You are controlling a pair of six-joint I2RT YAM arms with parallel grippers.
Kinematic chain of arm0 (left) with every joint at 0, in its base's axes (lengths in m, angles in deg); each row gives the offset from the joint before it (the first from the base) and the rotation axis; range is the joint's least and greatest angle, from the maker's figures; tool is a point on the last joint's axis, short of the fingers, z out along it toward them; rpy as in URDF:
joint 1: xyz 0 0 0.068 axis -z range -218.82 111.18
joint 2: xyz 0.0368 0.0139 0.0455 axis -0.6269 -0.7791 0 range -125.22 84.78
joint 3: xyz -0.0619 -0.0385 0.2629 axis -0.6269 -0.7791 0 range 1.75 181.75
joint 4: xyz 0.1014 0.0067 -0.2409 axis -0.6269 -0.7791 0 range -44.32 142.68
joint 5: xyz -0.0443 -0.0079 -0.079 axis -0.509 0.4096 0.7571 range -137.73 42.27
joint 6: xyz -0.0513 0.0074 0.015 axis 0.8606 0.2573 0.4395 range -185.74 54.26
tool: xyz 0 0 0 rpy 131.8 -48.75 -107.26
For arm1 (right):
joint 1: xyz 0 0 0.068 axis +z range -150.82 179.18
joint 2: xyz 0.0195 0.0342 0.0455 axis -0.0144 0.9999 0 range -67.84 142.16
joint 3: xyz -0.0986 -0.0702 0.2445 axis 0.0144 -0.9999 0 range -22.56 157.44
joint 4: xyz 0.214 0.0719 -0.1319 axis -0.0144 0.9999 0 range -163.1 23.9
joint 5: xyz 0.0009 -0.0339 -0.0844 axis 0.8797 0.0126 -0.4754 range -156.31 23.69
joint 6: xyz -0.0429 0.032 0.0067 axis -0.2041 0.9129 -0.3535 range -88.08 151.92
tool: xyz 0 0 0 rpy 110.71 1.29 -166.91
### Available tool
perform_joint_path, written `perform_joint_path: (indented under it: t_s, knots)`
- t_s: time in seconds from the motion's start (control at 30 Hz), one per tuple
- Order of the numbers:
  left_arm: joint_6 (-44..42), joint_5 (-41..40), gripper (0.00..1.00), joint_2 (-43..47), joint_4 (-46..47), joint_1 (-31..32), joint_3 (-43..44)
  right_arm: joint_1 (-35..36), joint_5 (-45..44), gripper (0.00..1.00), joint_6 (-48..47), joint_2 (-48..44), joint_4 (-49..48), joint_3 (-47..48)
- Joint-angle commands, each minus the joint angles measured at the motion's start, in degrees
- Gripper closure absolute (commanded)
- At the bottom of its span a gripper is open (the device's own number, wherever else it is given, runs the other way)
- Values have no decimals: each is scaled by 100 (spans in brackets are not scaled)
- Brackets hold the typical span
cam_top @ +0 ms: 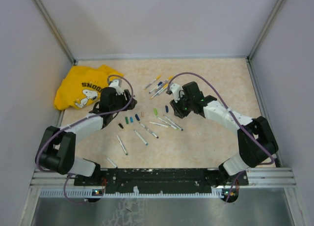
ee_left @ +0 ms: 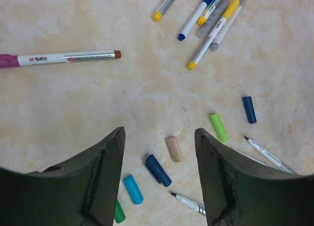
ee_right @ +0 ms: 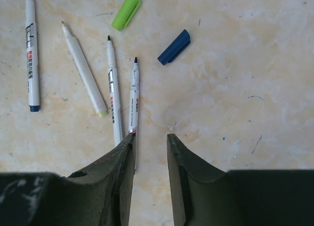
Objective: Open the pen caps
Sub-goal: Pick up the pen from the center of the board.
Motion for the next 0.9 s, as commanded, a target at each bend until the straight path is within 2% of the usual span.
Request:
perform_joint_path:
  t_s: [0.0, 0.23, 0.5, 0.87]
  knots:
    - [911, 91, 37, 2, 393, -207, -67, -49, 75, 68, -68, -270, -109, 108]
    - [1613, -938, 40, -390, -848, -331, 574, -49, 79, 68, -69, -289, -102, 107]
    - [2122, -1541, 47, -1557, -2979, -378, 2210, -49, 75, 68, -76, -290, -103, 108]
    - [2525, -1383, 43, -2106, -3110, -383, 2592, -48, 114, 69, -85, -304, -106, 112]
